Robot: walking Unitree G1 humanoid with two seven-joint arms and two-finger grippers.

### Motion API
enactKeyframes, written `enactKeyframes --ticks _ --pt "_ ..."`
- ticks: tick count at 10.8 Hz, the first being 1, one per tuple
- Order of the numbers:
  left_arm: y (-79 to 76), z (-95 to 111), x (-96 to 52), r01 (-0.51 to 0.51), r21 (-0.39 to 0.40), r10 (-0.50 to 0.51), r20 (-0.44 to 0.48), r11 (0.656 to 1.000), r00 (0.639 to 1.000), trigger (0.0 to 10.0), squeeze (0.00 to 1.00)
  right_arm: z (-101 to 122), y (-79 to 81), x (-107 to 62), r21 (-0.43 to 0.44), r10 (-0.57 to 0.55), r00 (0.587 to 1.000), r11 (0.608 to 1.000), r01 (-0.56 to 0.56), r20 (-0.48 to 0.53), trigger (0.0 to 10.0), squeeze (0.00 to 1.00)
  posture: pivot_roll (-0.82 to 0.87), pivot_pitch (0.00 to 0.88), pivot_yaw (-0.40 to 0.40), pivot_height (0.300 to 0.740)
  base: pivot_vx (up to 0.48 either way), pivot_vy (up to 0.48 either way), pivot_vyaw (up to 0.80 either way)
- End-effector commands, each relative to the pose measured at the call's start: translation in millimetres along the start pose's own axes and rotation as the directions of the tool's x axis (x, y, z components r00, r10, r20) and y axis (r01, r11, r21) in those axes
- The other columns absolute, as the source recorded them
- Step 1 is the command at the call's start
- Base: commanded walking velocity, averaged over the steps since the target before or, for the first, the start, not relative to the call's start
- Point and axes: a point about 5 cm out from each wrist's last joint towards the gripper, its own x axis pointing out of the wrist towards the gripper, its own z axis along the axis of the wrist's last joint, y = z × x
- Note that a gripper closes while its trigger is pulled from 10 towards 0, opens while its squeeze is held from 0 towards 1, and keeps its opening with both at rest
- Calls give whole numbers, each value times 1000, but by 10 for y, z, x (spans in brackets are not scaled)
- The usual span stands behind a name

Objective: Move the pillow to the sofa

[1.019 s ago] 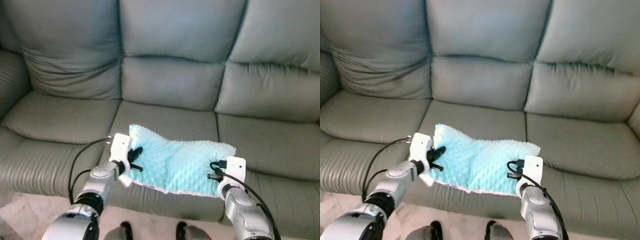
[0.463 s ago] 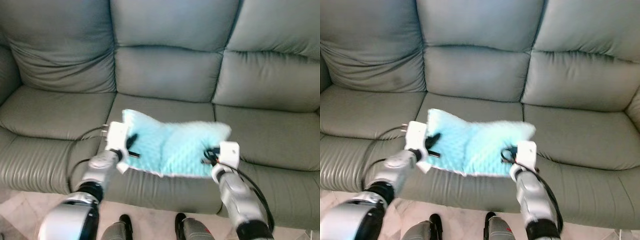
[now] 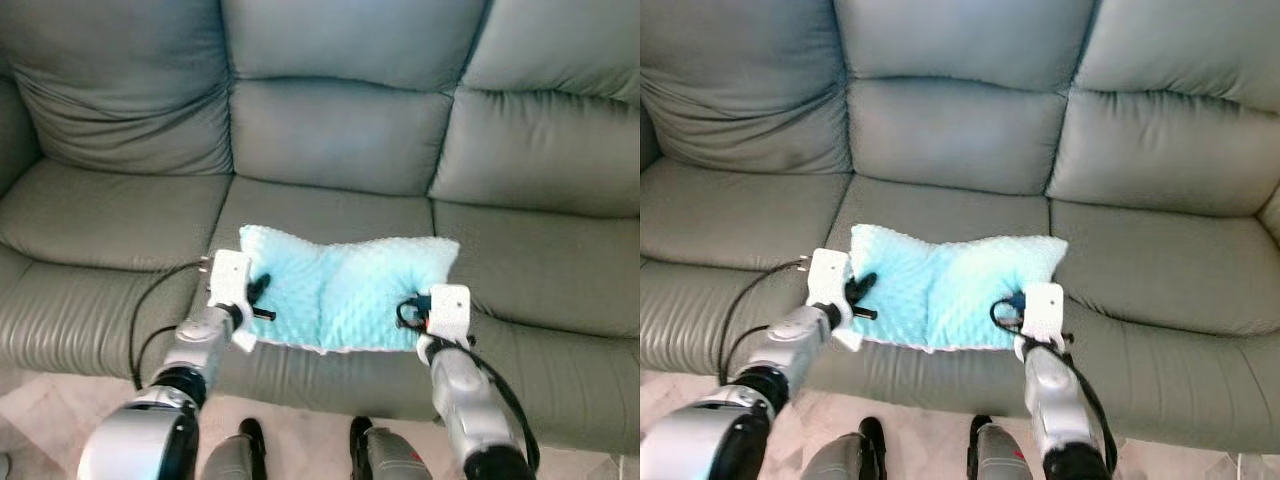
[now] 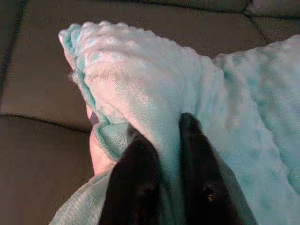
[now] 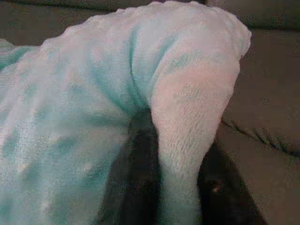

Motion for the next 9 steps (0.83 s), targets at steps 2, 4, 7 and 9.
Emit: enactKeyframes --ticks 2,4,7,9 --pt "-111 18 48 35 27 -34 -20 999 999 10000 1000 -50 -33 -71 -10 -35 999 999 35 7 10000 1000 -246 325 0 740 0 0 0" --pt "-142 68 73 41 38 -41 -11 998 999 10000 1000 -144 -50 -156 -20 -31 999 999 31 -9 10000 1000 -244 323 1 740 0 0 0" --pt "-48 62 47 -4 66 5 -14 998 1000 10000 1000 -201 -105 -196 -16 -9 1000 1000 8 -27 10000 1000 -238 321 2 740 0 0 0" --pt "42 72 21 -51 68 51 -2 996 999 10000 1000 -288 -164 -231 -36 8 999 999 -10 -54 10000 1000 -232 318 0 740 0 0 0"
